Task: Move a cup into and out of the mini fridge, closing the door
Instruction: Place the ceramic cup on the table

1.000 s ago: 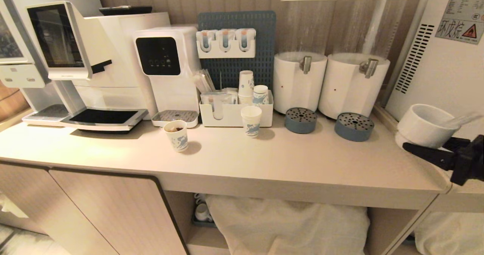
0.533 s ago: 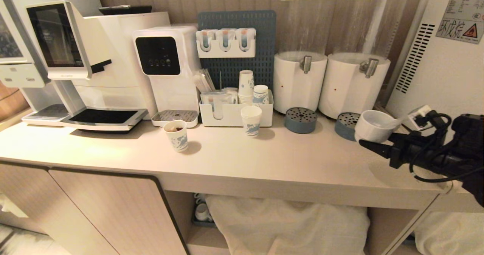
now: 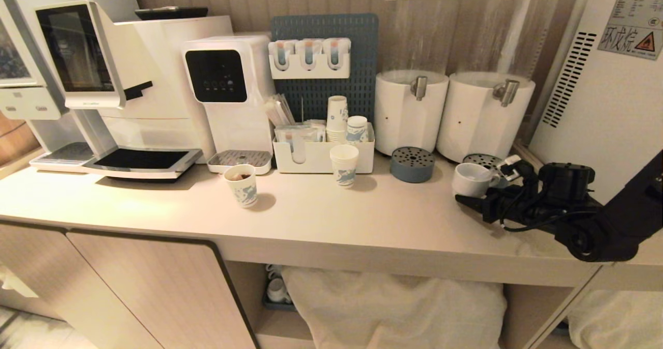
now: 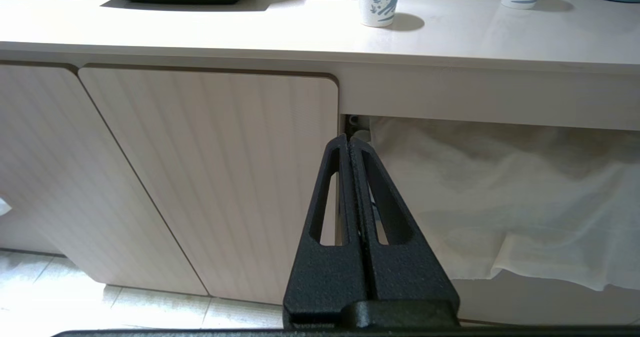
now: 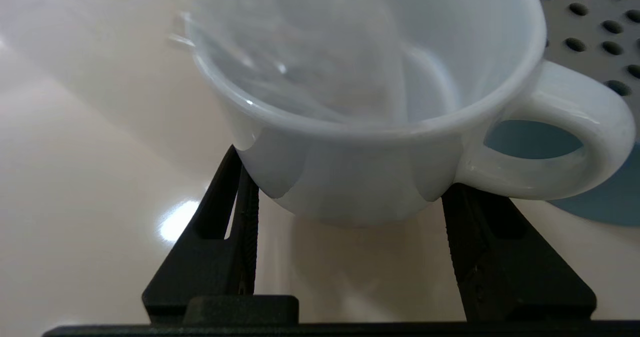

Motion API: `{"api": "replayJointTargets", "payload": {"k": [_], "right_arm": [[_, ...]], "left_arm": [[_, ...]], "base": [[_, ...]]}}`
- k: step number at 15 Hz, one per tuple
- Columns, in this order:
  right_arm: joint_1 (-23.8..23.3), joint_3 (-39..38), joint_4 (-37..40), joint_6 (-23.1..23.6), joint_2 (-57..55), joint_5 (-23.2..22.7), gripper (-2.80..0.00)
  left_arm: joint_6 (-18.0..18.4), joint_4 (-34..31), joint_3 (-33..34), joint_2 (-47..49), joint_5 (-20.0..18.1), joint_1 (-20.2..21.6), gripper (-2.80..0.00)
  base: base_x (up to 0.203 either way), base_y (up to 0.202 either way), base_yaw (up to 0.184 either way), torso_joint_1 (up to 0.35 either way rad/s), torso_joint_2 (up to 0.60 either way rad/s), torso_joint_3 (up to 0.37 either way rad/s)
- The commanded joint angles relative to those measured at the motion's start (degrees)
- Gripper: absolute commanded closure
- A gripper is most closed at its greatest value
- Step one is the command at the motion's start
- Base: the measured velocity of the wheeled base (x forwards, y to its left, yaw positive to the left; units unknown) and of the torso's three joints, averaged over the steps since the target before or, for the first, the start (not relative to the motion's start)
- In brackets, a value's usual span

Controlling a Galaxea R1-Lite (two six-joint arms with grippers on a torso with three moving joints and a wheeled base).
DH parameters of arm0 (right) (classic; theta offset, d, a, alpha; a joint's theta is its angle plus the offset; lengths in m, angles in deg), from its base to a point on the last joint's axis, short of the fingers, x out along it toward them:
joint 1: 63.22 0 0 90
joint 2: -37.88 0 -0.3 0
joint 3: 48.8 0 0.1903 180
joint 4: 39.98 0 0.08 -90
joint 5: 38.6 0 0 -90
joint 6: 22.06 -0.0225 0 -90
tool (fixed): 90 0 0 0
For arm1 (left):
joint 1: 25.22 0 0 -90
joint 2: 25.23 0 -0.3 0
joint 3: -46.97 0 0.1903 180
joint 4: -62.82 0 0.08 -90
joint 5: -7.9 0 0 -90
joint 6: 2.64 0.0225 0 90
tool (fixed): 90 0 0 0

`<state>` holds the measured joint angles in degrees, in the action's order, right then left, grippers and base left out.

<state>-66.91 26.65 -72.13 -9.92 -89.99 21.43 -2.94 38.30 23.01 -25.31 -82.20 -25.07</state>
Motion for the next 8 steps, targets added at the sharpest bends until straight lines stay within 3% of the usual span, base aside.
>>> {"api": "replayJointTargets", "payload": {"k": [1, 8], "right_arm": [[0.1, 1.5, -0.3, 0.1, -2.8, 0.6, 0.0], [1.1, 4.0, 0.6, 0.2, -5.8, 3.1, 0.0]], "left_arm": [[0.0, 0.0, 0.0, 0.1, 0.0, 0.0, 0.0], [-0.1, 0.2, 0.1, 0.1, 0.0, 0.0, 0.0]], "base": [[0.0, 0.0, 0.0, 0.0, 0.0, 0.0], [0.0, 0.0, 0.0, 0.0, 0.0, 0.0]]}}
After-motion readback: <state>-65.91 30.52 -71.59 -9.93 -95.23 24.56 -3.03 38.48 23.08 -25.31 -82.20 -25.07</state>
